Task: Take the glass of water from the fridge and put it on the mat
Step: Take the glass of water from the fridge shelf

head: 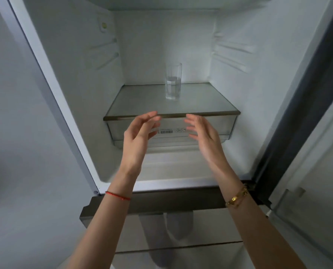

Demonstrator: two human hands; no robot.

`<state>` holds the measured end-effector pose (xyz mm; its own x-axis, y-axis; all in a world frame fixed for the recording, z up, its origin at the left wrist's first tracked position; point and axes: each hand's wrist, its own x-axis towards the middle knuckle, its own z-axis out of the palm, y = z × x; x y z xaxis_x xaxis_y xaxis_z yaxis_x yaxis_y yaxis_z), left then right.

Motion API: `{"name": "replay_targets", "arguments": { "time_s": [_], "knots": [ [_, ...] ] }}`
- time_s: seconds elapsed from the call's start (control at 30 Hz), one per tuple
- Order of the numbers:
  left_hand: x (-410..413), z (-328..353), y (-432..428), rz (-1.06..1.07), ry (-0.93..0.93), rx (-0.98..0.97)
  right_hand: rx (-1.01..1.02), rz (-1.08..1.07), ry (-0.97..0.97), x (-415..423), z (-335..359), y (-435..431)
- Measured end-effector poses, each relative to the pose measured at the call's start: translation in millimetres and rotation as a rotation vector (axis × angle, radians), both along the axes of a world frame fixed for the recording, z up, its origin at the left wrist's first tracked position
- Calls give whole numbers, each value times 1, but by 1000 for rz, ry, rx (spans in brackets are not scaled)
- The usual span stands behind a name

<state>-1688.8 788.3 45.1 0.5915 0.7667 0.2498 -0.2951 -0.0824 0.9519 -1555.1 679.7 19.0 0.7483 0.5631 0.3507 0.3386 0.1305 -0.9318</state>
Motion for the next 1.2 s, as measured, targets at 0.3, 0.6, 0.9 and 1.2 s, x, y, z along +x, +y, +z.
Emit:
{"name": "replay_targets", "arguments": {
  "time_s": [0.3,0.6,0.9,1.2],
  "knots": [
    [35,11,19,2,16,-7,26,-1,25,22,1,20],
    [57,24,33,38,-13,13,110,-28,35,33,11,17],
    [89,47,67,60,18,49,189,-143,69,73,52,64],
    [128,56,110,64,199,136,-42,-58,-42,127,60,120]
  ]
}}
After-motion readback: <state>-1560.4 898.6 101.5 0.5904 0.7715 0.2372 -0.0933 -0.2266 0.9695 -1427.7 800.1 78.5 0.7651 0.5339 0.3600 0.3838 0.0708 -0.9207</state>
